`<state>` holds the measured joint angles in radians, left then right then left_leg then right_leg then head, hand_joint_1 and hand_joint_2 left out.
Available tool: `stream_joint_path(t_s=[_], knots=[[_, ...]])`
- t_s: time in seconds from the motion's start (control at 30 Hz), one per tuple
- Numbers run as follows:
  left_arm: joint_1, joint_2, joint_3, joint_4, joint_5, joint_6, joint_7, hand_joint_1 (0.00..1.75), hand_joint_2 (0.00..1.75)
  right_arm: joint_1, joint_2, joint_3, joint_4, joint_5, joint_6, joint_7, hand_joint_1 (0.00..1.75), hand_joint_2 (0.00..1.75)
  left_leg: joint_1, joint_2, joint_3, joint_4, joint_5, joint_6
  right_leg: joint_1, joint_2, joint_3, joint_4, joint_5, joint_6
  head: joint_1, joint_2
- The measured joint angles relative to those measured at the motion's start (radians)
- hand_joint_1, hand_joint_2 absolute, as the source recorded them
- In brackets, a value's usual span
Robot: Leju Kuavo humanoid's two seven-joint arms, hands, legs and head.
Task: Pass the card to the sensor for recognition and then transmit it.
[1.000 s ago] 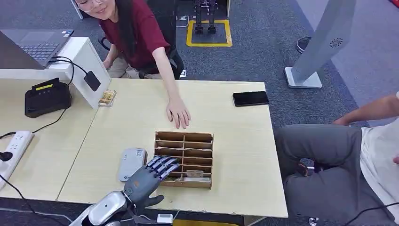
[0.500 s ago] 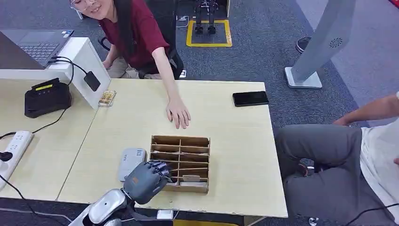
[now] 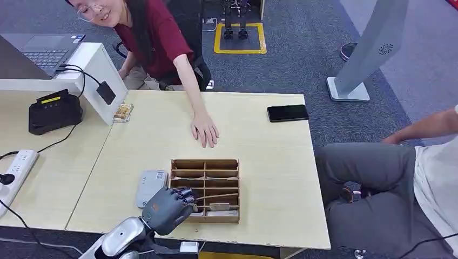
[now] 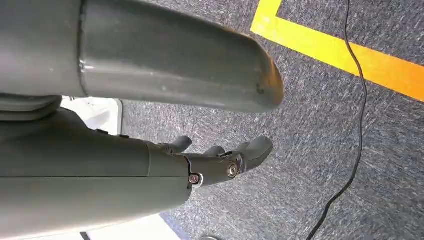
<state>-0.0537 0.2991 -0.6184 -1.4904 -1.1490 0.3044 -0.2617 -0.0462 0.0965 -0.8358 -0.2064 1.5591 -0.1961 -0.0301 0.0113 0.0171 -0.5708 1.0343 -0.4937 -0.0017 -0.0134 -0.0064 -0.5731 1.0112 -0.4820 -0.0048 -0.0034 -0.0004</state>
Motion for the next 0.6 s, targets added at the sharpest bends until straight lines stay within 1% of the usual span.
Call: stream_joint_path(t_s=[0.1, 0.17, 0.23, 0.27, 0.37, 0.4, 0.43, 0.47, 0.53, 0.6], knots=[[0.0, 0.001, 0.0, 0.0, 0.023, 0.0, -0.009, 1.75, 1.75, 0.0, 0.0, 0.0, 0.0, 0.0, 0.0, 0.0, 0.0, 0.0, 0.0, 0.0, 0.0, 0.0, 0.0, 0.0, 0.0, 0.0, 0.0, 0.0, 0.0, 0.0, 0.0, 0.0], [-0.001, 0.011, 0.005, -0.003, 0.068, -0.002, -0.023, 1.75, 1.75, 0.0, 0.0, 0.0, 0.0, 0.0, 0.0, -0.003, 0.0, 0.0, 0.0, 0.0, 0.0, 0.0, 0.0, 0.0, 0.0, 0.0, 0.0, 0.0, 0.0, 0.0, 0.0, 0.0], [-0.005, 0.046, 0.025, -0.028, 0.137, -0.02, -0.037, 1.75, 1.75, 0.0, 0.0, 0.001, 0.0, 0.0, 0.0, -0.007, 0.0, 0.0, 0.001, 0.0, 0.0, 0.0, 0.0, 0.0, 0.0, 0.0, -0.001, 0.0, 0.0, 0.0, 0.0, 0.0], [-0.011, 0.068, 0.038, -0.045, 0.175, -0.039, -0.046, 1.75, 1.75, 0.0, 0.0, 0.001, 0.0, 0.0, 0.0, -0.01, 0.0, 0.0, 0.001, 0.0, 0.0, 0.0, 0.001, -0.001, 0.0, 0.0, -0.001, 0.0, 0.0, 0.0, 0.0, 0.0], [-0.069, 0.15, 0.118, -0.113, 0.313, -0.114, -0.064, 1.75, 1.75, -0.001, 0.0, 0.003, 0.0, 0.0, 0.0, -0.016, 0.0, 0.0, 0.002, -0.002, 0.0, 0.0, 0.002, -0.002, 0.001, -0.001, -0.001, 0.001, 0.001, -0.001, 0.0, 0.0], [-0.102, 0.184, 0.154, -0.131, 0.363, -0.155, -0.068, 1.75, 1.75, -0.001, 0.0, 0.005, 0.0, 0.0, 0.0, -0.018, 0.0, 0.0, 0.003, -0.002, -0.001, 0.0, 0.003, -0.003, 0.001, -0.001, -0.001, 0.001, 0.001, -0.002, 0.0, 0.0], [-0.137, 0.208, 0.186, -0.146, 0.403, -0.196, -0.071, 1.75, 1.75, -0.001, 0.0, 0.007, 0.0, 0.0, 0.0, -0.019, 0.0, 0.0, 0.003, -0.002, -0.001, 0.0, 0.004, -0.004, 0.002, -0.001, -0.001, 0.001, 0.002, -0.003, 0.0, 0.0], [-0.175, 0.24, 0.221, -0.158, 0.436, -0.234, -0.073, 1.75, 1.75, -0.002, 0.0, 0.007, 0.0, 0.0, 0.0, -0.02, 0.0, 0.0, 0.003, -0.002, -0.001, 0.0, 0.005, -0.005, 0.002, -0.001, -0.001, 0.002, 0.002, -0.003, 0.0, 0.0], [-0.257, 0.29, 0.277, -0.177, 0.494, -0.31, -0.072, 1.75, 1.75, -0.002, 0.0, 0.008, 0.0, 0.0, 0.003, -0.024, 0.0, 0.0, 0.003, -0.002, -0.001, 0.0, 0.005, -0.006, 0.003, -0.001, -0.001, 0.002, 0.003, -0.004, -0.001, 0.0], [-0.356, 0.342, 0.323, -0.18, 0.564, -0.43, -0.061, 1.75, 1.75, -0.003, 0.0, 0.01, 0.0, 0.0, 0.004, -0.025, 0.0, 0.0, 0.004, -0.002, -0.001, 0.0, 0.006, -0.005, 0.004, -0.001, -0.002, 0.002, 0.004, -0.006, 0.0, 0.0]])
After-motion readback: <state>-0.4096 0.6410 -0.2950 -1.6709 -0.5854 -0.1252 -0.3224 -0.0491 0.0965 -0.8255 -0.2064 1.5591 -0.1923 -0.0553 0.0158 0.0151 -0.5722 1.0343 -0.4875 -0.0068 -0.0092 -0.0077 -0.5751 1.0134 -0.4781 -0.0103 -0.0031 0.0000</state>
